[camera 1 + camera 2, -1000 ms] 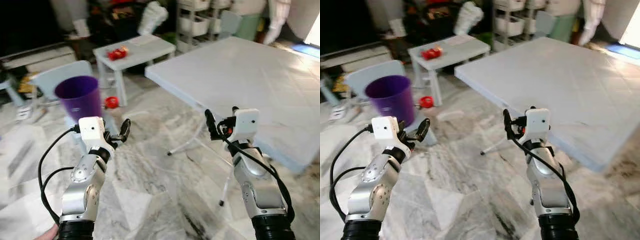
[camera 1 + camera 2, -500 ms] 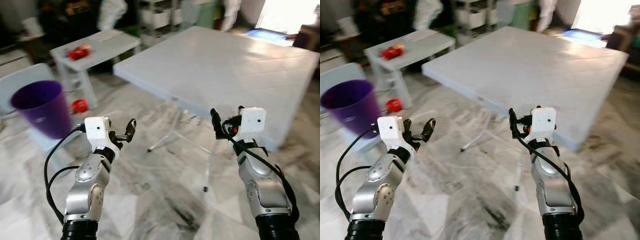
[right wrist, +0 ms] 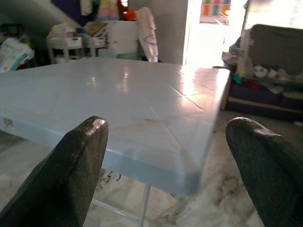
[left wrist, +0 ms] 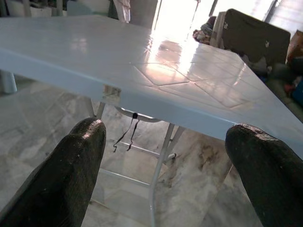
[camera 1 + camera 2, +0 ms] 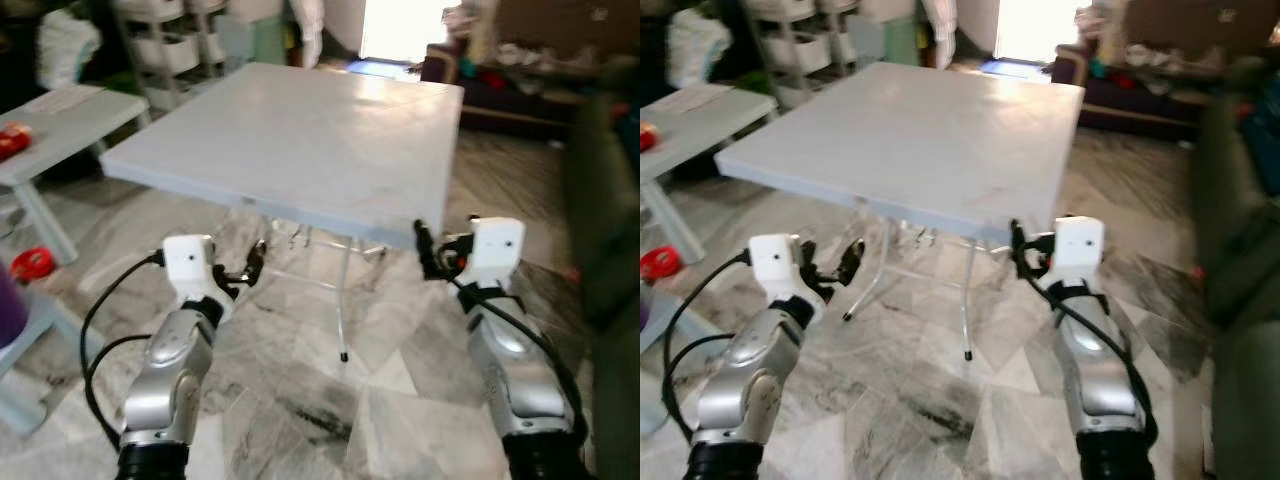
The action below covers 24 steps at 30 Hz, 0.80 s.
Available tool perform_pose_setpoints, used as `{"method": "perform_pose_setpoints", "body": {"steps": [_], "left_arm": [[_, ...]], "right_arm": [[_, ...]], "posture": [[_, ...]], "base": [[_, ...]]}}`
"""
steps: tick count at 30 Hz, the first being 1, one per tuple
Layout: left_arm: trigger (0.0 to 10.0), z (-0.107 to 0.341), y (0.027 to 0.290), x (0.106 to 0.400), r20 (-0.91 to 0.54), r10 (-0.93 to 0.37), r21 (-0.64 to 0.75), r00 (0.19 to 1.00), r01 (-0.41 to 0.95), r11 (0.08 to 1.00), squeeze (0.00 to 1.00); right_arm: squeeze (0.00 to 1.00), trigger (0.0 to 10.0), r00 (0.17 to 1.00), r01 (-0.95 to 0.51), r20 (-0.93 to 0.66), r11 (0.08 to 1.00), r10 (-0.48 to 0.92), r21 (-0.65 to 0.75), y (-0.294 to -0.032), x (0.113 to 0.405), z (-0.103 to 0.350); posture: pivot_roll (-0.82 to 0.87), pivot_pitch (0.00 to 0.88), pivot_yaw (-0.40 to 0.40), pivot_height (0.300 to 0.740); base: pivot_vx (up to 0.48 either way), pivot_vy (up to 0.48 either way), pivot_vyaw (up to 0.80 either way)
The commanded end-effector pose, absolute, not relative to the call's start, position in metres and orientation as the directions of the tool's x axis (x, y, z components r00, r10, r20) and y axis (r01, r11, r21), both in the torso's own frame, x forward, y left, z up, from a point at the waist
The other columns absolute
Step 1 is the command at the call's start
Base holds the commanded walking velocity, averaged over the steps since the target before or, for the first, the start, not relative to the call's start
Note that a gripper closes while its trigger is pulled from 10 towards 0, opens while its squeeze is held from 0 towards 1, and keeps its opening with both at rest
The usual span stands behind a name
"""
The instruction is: Picking trash to rubbish bin
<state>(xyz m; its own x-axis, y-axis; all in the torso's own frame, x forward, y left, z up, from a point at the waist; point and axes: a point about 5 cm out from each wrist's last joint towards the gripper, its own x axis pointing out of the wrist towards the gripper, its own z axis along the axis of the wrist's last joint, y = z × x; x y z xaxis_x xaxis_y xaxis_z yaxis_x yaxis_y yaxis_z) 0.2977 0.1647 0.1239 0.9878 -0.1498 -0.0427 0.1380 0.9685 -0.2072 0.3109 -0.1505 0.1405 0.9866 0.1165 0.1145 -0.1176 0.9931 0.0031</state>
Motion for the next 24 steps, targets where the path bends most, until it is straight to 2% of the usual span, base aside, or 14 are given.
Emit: {"method": "perform_pose_setpoints", "body": {"steps": [1, 20, 24], "left_arm": [[10.0, 0.1268, 0.1609, 0.2987, -0.036, -0.160, -0.210, 0.986, 0.149, 0.966, 0.00], [10.0, 0.1241, 0.1627, 0.2987, -0.051, -0.146, -0.221, 0.988, 0.131, 0.966, 0.00], [10.0, 0.1242, 0.1633, 0.2988, -0.048, -0.145, -0.227, 0.988, 0.131, 0.965, 0.00]], "right_arm": [[0.00, 10.0, 0.986, -0.104, 0.134, 0.995, 0.104, -0.008, -0.1556, 0.3122, 0.1462], [0.00, 10.0, 0.985, -0.100, 0.138, 0.995, 0.100, -0.004, -0.1572, 0.3128, 0.1477], [0.00, 10.0, 0.985, -0.102, 0.141, 0.995, 0.102, -0.008, -0.1579, 0.3126, 0.1482]], "posture": [[0.00, 0.000, 0.014, 0.740], [0.00, 0.000, 0.012, 0.740], [0.00, 0.000, 0.011, 0.740]], "base": [[0.000, 0.000, -0.80], [0.000, 0.000, -0.80], [0.318, 0.000, 0.00]]}}
